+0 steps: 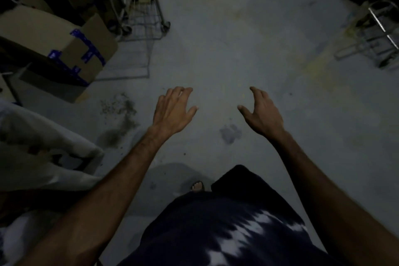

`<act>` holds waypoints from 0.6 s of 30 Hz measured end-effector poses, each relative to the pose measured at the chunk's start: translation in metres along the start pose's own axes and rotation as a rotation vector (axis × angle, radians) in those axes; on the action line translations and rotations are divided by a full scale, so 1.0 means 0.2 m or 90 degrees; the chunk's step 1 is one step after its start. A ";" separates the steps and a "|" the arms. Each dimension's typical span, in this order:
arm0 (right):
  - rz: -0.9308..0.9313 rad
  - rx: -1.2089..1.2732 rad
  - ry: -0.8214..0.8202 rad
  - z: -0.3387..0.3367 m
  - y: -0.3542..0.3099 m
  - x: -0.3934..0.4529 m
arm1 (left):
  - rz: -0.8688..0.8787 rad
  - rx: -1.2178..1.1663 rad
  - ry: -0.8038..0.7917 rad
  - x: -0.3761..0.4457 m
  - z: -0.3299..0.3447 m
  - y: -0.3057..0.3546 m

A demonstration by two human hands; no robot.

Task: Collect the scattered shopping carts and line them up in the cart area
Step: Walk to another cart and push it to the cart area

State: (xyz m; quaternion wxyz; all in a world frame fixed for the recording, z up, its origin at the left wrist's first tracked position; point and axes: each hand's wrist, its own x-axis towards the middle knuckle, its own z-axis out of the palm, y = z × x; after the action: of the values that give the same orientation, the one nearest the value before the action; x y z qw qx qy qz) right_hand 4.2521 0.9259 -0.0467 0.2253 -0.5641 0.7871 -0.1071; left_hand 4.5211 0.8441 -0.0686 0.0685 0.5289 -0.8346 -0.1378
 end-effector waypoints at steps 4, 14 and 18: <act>-0.030 0.000 -0.011 -0.06 -0.01 0.42 | -0.016 -0.009 -0.001 0.34 0.03 -0.04; -0.169 -0.006 -0.083 -0.27 -0.16 1.54 | -0.128 -0.034 -0.003 1.26 -0.02 -0.12; -0.224 -0.044 -0.134 -0.34 -0.28 1.97 | -0.203 -0.077 0.036 1.55 -0.08 -0.20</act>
State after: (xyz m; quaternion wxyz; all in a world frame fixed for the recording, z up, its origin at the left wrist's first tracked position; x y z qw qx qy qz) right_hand 4.1636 0.5319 -0.0565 0.2647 -0.7083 0.6518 -0.0585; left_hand 4.4271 0.5465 -0.0756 0.1007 0.6533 -0.7280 -0.1816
